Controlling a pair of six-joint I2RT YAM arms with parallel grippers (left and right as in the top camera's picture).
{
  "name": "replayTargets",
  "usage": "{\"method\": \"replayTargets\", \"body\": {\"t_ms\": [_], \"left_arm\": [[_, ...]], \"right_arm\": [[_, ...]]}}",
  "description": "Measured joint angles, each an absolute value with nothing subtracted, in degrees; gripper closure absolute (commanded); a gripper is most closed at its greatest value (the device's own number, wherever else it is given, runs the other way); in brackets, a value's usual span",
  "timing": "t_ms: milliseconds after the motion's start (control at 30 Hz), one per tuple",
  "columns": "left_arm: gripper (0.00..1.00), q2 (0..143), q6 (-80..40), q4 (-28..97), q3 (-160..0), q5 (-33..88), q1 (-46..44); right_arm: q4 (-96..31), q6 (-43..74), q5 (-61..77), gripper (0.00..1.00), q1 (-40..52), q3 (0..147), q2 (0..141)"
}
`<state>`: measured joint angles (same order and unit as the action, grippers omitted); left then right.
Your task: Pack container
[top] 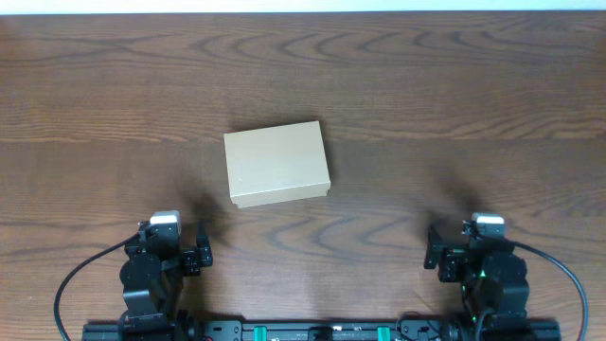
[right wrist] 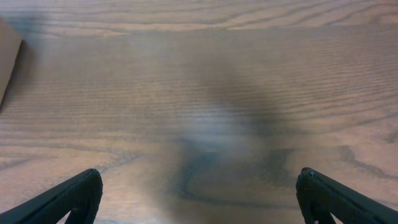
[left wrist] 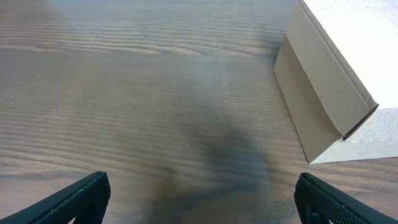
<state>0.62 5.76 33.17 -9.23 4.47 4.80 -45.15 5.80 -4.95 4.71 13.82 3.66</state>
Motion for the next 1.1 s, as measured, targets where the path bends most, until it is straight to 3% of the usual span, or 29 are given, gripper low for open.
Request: {"method": "replayTargets", "body": {"t_ms": [467, 1100], "left_arm": [[0.04, 0.62, 5.76, 33.17, -9.21, 4.47, 4.80], [0.04, 0.62, 5.76, 33.17, -9.21, 4.47, 4.80]], "right_arm": [[-44.69, 4.01, -1.87, 0.01, 10.31, 10.41, 0.93], [-44.69, 3.60, -1.89, 0.01, 10.48, 10.41, 0.95]]}}
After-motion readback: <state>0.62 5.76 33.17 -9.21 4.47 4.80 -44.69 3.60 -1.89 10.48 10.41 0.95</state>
